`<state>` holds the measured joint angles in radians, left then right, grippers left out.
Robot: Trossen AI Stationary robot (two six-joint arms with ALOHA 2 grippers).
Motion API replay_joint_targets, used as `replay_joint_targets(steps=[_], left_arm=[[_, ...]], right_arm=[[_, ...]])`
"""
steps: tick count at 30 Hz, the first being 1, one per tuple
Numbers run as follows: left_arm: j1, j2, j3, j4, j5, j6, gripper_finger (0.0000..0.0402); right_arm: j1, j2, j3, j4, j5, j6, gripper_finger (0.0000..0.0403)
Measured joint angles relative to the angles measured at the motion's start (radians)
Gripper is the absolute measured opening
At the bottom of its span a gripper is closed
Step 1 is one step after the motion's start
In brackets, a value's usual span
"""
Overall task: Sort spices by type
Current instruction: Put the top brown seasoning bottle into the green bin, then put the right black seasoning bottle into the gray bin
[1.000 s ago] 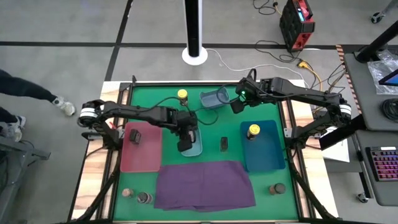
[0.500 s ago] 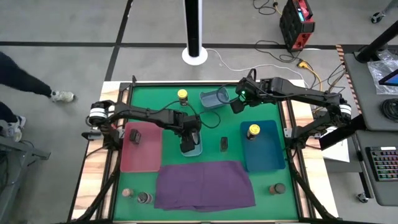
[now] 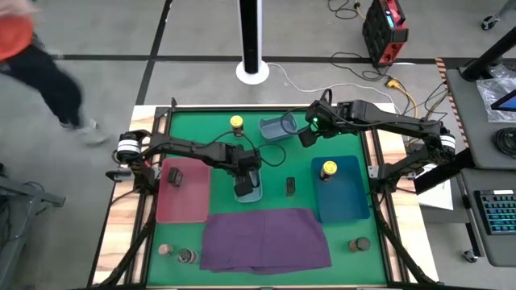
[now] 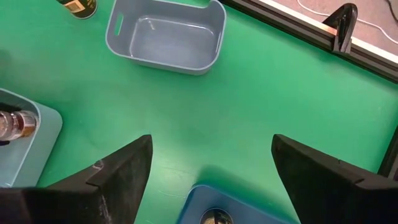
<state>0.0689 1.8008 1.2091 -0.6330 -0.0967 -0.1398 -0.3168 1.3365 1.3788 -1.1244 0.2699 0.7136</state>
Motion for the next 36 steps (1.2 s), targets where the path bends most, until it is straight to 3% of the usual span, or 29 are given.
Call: replay_joint_targets(steps=[10, 18, 36], left_arm=[[0.000, 0.002, -0.050, 0.034, -0.001, 0.000, 0.0162], [0.000, 0.002, -0.060, 0.067, -0.027, 0.025, 0.0221], [0.000, 0.000, 0.011, 0.008, -0.025, 0.049, 0.0213]], right_arm=[[0.000, 0.000, 0.000, 0.001, 0.000, -0.011, 0.0310], [0.000, 0.000, 0.000, 0.003, 0.000, -0.011, 0.0321], [0.000, 0.000, 0.000, 0.003, 0.000, -0.010, 0.0325]])
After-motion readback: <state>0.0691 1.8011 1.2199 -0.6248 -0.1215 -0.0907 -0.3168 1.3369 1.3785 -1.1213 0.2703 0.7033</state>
